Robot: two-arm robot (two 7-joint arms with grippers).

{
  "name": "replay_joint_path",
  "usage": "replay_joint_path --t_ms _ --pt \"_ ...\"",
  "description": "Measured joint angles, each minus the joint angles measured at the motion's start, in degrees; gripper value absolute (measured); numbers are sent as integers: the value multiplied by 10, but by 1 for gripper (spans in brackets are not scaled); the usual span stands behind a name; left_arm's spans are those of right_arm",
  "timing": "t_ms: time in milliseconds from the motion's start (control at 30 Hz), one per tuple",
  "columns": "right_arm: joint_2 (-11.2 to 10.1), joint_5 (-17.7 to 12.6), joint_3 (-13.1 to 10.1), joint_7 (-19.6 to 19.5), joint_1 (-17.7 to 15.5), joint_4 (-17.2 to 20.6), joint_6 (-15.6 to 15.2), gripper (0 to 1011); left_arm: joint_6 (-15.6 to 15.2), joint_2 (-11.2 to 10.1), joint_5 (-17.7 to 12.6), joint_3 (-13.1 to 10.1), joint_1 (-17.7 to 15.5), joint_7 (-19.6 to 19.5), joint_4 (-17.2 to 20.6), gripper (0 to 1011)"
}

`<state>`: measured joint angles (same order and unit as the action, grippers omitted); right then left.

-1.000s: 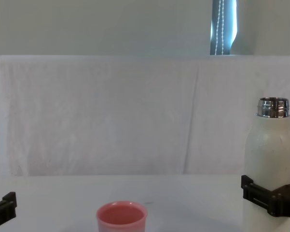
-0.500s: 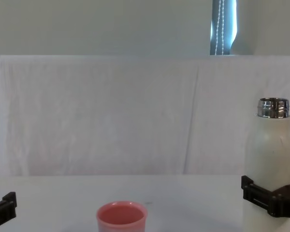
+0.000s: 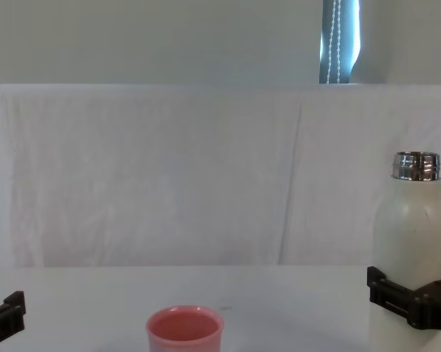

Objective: Grasp the thermos with one hand and pour water into the cup lid.

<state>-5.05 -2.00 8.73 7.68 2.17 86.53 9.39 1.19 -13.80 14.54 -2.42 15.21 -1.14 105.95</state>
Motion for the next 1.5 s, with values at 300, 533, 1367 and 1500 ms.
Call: replay_joint_path --t_ms 300,533,1367,1500 --pt "0 -3 -1 1 -5 5 0 1002 0 0 0 0 0 0 0 1001" --pt "0 -8 -4 1 -13 14 0 1002 0 0 0 0 0 0 0 1001" --pt "-5 -7 -11 -3 -46 48 1 1002 0 0 0 0 0 0 0 1001" --pt "-5 -6 -13 -6 -56 57 3 1002 0 0 0 0 0 0 0 1001"
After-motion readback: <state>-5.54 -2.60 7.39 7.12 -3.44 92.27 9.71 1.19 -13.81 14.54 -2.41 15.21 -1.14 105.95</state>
